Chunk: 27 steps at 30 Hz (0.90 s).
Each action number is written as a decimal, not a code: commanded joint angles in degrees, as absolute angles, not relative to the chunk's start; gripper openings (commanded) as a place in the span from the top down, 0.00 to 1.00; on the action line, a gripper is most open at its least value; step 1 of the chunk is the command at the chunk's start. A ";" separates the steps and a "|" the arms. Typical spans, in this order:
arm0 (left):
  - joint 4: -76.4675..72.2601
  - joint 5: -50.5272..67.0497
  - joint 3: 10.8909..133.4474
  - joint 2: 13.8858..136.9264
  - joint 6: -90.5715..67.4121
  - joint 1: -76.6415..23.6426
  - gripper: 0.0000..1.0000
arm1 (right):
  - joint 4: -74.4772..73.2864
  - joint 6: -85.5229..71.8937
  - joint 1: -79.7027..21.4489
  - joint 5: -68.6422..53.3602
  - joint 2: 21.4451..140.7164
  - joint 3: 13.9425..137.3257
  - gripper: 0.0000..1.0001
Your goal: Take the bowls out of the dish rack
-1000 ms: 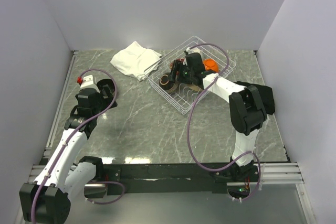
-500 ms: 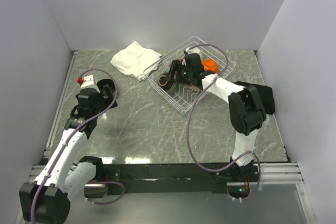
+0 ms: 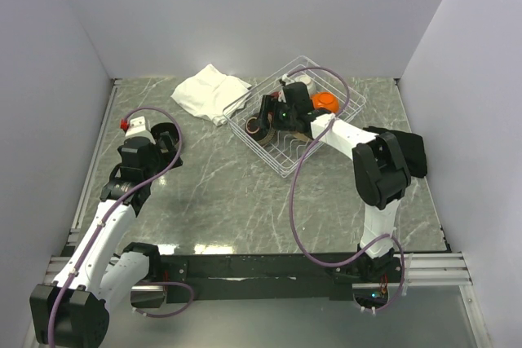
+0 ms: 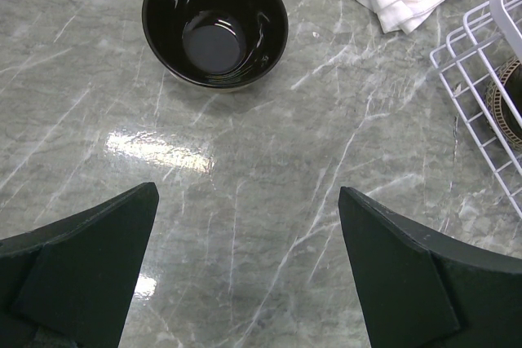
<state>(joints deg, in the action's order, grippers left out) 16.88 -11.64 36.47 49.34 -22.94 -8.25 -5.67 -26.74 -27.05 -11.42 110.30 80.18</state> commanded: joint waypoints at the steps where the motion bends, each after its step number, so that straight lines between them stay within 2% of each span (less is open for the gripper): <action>1: 14.24 -10.99 36.56 49.04 -21.62 -8.44 0.01 | -6.76 -22.77 -29.35 -11.87 112.06 84.37 0.12; 7: 14.24 -10.90 36.56 48.96 -21.71 -8.44 0.01 | -7.56 -21.10 -29.62 -10.29 111.36 84.73 0.19; 10: 14.15 -10.90 36.56 48.95 -21.71 -8.44 0.01 | -7.82 -20.74 -29.62 -9.58 110.39 84.55 0.26; 14: 14.24 -10.90 36.56 48.78 -21.62 -8.44 0.01 | -8.52 -19.87 -29.71 -8.53 108.64 84.72 0.46; 17: 14.24 -10.72 36.56 48.78 -21.62 -8.44 0.01 | -9.05 -19.07 -29.62 -7.65 106.88 84.73 0.53; 23: 14.24 -10.55 36.56 48.69 -21.71 -8.44 0.01 | -10.37 -16.79 -29.62 -6.59 103.19 85.17 0.67; 27: 14.24 -10.46 36.47 48.69 -21.80 -8.44 0.01 | -11.16 -14.86 -29.79 -6.07 101.08 85.25 0.71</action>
<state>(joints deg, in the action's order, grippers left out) 16.78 -11.40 36.47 49.34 -22.94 -8.25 -12.49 -17.54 -29.30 -7.25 107.44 82.30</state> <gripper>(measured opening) 0.994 0.772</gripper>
